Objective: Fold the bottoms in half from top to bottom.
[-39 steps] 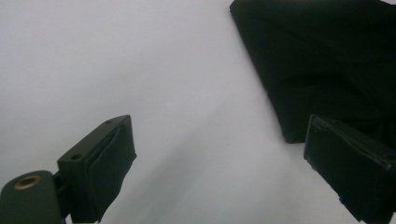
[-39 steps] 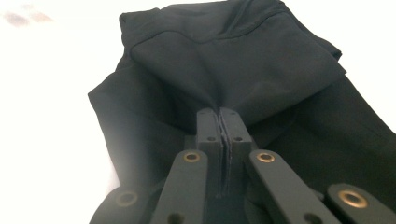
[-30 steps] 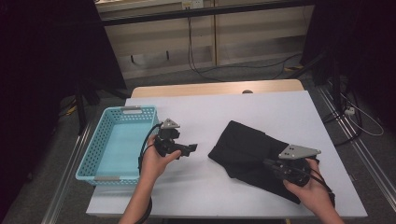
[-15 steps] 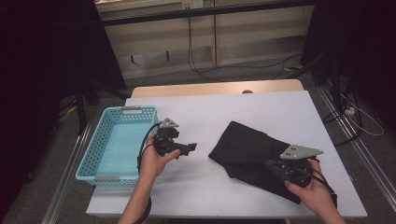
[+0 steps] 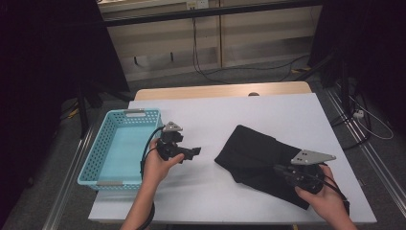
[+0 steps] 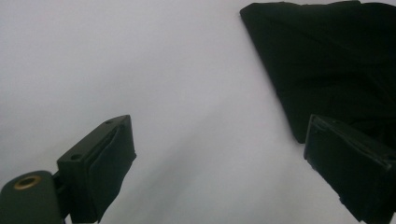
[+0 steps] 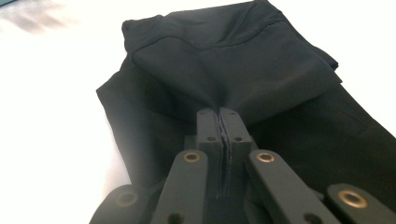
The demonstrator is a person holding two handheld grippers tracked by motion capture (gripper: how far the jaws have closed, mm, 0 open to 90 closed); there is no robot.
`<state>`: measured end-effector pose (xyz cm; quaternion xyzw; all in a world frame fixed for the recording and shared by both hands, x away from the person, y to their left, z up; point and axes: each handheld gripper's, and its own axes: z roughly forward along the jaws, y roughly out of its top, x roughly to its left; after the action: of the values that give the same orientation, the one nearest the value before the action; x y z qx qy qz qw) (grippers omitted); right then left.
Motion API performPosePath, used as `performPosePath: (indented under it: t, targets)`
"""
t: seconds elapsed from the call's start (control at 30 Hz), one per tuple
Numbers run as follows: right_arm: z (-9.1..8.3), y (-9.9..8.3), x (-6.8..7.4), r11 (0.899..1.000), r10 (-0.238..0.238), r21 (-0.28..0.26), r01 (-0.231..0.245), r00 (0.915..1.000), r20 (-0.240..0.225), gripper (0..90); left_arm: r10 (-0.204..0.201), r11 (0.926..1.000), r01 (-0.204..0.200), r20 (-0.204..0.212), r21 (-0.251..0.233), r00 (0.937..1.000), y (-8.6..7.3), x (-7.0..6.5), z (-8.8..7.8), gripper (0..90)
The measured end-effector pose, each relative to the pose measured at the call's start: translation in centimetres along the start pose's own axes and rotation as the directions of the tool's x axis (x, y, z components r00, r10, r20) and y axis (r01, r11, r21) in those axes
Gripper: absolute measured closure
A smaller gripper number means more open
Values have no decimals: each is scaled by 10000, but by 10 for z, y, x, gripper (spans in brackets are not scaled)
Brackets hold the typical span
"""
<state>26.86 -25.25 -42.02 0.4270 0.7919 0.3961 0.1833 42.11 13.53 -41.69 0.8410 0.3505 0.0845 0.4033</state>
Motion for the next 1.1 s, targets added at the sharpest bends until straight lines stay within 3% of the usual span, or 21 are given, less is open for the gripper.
performPosePath:
  t: [1.1]
  targets:
    - [-16,-11,-4,10000,90,-43,-89,9998,189,880,79,9999,-79,25,123,10000,0,1,1,87]
